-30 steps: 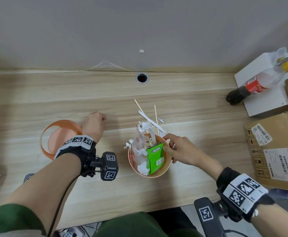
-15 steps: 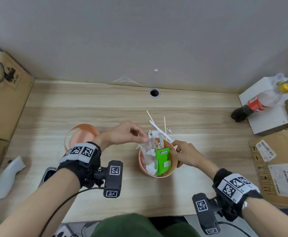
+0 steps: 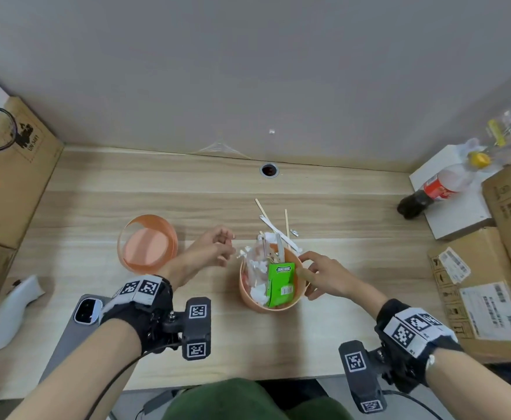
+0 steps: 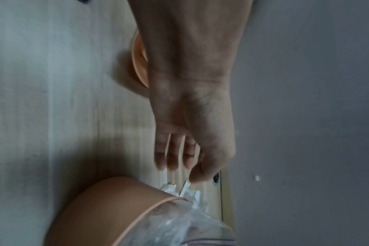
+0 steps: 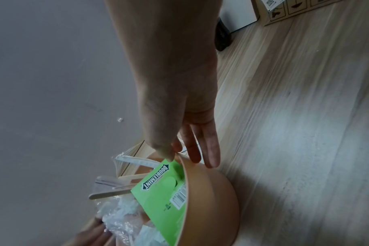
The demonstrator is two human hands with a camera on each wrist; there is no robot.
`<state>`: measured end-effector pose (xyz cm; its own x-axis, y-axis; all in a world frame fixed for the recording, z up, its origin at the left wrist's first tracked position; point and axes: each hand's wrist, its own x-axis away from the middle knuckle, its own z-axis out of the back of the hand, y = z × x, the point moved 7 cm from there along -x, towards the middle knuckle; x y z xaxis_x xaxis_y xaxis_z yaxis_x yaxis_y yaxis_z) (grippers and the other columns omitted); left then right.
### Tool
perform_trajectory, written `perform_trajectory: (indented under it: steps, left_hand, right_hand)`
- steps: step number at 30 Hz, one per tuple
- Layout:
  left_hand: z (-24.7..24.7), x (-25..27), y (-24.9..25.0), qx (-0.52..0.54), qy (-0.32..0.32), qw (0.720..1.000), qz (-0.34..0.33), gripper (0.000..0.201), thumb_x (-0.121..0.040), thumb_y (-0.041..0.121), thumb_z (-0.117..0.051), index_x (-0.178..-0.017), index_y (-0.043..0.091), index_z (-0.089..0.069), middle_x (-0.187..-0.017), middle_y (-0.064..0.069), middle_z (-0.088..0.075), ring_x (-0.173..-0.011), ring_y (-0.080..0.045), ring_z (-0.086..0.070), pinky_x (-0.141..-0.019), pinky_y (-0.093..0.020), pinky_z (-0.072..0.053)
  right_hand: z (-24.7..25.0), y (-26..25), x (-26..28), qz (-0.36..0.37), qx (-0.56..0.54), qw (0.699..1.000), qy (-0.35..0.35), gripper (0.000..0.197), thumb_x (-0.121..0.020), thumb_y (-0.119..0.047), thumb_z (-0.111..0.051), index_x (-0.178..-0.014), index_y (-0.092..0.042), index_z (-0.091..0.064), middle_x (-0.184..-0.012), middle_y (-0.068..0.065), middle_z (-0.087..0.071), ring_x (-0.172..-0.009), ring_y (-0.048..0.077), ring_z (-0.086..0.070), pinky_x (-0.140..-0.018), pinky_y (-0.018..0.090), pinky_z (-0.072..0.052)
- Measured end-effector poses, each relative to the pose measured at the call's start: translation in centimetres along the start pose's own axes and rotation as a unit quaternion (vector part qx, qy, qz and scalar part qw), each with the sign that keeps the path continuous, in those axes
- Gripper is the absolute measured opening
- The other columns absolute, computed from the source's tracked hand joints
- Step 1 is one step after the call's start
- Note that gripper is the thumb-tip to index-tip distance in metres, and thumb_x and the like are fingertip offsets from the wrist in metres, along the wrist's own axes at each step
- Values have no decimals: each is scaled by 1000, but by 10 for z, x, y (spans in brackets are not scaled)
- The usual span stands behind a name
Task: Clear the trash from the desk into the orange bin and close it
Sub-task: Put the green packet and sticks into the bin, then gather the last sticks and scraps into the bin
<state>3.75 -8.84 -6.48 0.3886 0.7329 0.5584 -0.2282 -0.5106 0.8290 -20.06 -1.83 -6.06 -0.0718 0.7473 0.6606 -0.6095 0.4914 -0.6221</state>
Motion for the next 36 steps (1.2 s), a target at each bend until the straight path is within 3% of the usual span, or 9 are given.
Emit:
perform_trajectory:
  steps: [4,8,13,16,20,23,27,32,36]
  left_hand:
    - [-28,10,-29,-51,-94,991,74,40,-84,7,-68,-121,13,-52,-107,-8,-58,-90,-19,-62,-76,-32,-56]
    - [-25,3,-32,-98,1,994,44,32,-85,4,-62,-114,14,-58,-95,-11,-57,-80,-23,-64,-81,-48,-58]
    - [-11,11,-19,-131,62,989,-24,28,-86,-1,-58,-102,20,-68,-83,-10,-55,-66,-12,-56,-52,-19,-48]
    - [0,22,-16,-115,122,985,-42,39,-83,-8,-59,-96,28,-69,-73,-5,-47,-64,-13,-48,-52,-20,-42]
    - [6,43,-15,-67,183,979,-63,33,-87,-8,-59,-96,22,-69,-74,-9,-41,-56,-13,-48,-46,-22,-44]
    - [10,53,-16,-59,232,967,-84,32,-87,-7,-61,-100,20,-69,-75,-8,-43,-55,-9,-46,-46,-21,-45]
    - [14,60,-21,-105,278,948,-110,34,-82,-5,-69,-108,18,-72,-88,-1,-52,-64,-1,-46,-62,-10,-43]
    - [12,69,-21,-142,280,940,-135,38,-82,1,-72,-99,35,-67,-100,5,-48,-75,-4,-49,-62,-16,-47]
    - [12,71,-25,-117,321,934,-108,30,-81,0,-71,-99,23,-65,-93,8,-54,-72,-3,-52,-64,-23,-49]
  right_hand:
    - [-8,5,4,-6,-55,997,-56,25,-95,-26,-50,-120,-20,-48,-85,10,-69,-71,24,-71,-74,35,-60]
    - [-14,7,1,-5,-78,992,-99,22,-96,-27,-49,-113,-15,-56,-86,10,-68,-73,23,-68,-69,30,-57]
    - [11,24,-26,-28,-67,997,18,16,-94,-18,-48,-105,-14,-59,-95,9,-61,-76,21,-60,-71,30,-53]
    - [25,39,-49,-68,-10,994,87,40,-90,-22,-55,-128,-13,-47,-121,9,-49,-96,26,-56,-79,33,-48]
    - [30,38,-81,-80,68,986,129,74,-81,-37,-68,-140,-10,-33,-141,17,-30,-131,34,-33,-106,38,-32]
    - [23,23,-106,-51,113,984,128,81,-69,-52,-75,-130,-14,-39,-136,13,-31,-131,31,-26,-106,38,-30]
    - [7,-9,-133,-3,207,970,131,98,-56,-67,-75,-129,-13,-37,-133,14,-32,-128,33,-28,-108,40,-29]
    - [-17,-36,-152,99,314,939,96,91,-64,-45,-80,-134,-11,-35,-132,13,-33,-122,32,-33,-104,37,-31]
    - [-27,-43,-158,165,323,930,52,67,-75,-23,-73,-131,-8,-40,-129,15,-40,-118,34,-41,-100,39,-36]
